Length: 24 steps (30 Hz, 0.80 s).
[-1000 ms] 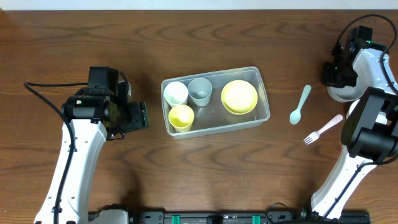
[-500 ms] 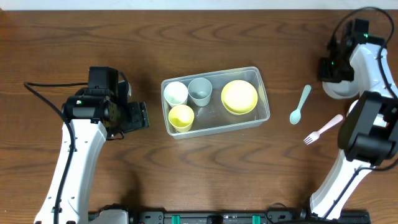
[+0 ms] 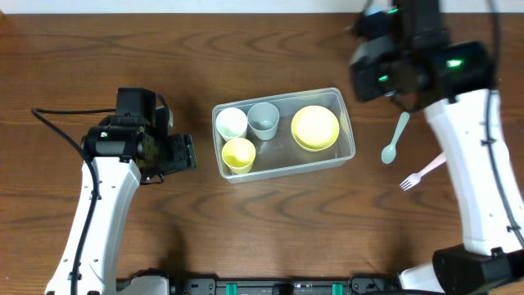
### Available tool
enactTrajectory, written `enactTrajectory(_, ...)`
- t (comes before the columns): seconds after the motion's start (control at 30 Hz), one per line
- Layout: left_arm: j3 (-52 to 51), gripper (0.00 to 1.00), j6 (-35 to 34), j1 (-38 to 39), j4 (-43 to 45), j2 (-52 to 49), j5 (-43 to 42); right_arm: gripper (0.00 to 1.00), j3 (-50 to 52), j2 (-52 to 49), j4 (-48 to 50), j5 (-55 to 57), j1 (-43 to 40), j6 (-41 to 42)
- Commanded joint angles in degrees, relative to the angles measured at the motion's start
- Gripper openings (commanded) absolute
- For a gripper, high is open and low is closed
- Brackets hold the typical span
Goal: Pack container
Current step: 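Stack the grey-white bowl onto the yellow bowl in the box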
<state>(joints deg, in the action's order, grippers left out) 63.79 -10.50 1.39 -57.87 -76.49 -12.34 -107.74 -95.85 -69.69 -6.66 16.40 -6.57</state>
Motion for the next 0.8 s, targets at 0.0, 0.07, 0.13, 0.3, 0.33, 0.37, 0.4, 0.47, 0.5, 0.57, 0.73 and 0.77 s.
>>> enactTrajectory(0.0, -0.1, 0.75, 0.5, 0.0, -0.2, 0.5, -0.5, 0.01, 3.4, -3.2, -0.1, 0.0, 5.3, -0.6)
enactTrajectory(0.07, -0.1, 0.75, 0.5, 0.0, -0.3, 0.5, -0.5, 0.01, 5.4, -4.1, 0.8, 0.3, 7.5, 0.5)
enactTrajectory(0.13, -0.1, 0.75, 0.5, 0.0, -0.3, 0.5, -0.5, 0.01, 7.8, -5.2, 2.3, 0.4, 9.0, 1.0)
enactTrajectory(0.3, -0.1, 0.75, 0.5, 0.0, -0.3, 0.5, -0.5, 0.01, 13.5, -7.4, 6.5, 0.4, 11.2, 0.9)
enactTrajectory(0.33, -0.1, 0.75, 0.5, 0.0, -0.3, 0.5, -0.5, 0.01, 14.4, -8.0, 7.2, 0.4, 11.5, 0.9)
enactTrajectory(0.37, -0.1, 0.75, 0.5, 0.0, -0.3, 0.5, -0.5, 0.01, 14.8, -8.3, 7.4, 0.4, 11.6, 0.9)
enactTrajectory(0.4, -0.1, 0.75, 0.6, 0.0, -0.3, 0.5, -0.5, 0.01, 15.0, -8.7, 7.6, 0.4, 11.7, 0.9)
enactTrajectory(0.47, -0.1, 0.75, 0.6, 0.0, -0.3, 0.5, -0.5, 0.03, 15.2, -9.4, 7.7, 0.4, 11.7, 0.9)
enactTrajectory(0.5, -0.1, 0.75, 0.6, 0.0, -0.3, 0.5, -0.5, 0.06, 15.3, -9.7, 7.8, 0.4, 11.7, 0.9)
enactTrajectory(0.57, -0.1, 0.75, 0.6, 0.0, -0.3, 0.5, -0.5, 0.29, 15.3, -9.9, 8.2, 0.4, 11.7, 0.9)
enactTrajectory(0.73, -0.1, 0.75, 0.6, 0.0, -0.3, 0.5, -0.5, 0.31, 15.3, -9.9, 9.6, 0.4, 11.7, 0.9)
enactTrajectory(0.77, -0.1, 0.75, 0.6, 0.0, -0.3, 0.5, -0.5, 0.3, 15.3, -9.9, 9.7, 0.4, 11.7, 0.9)
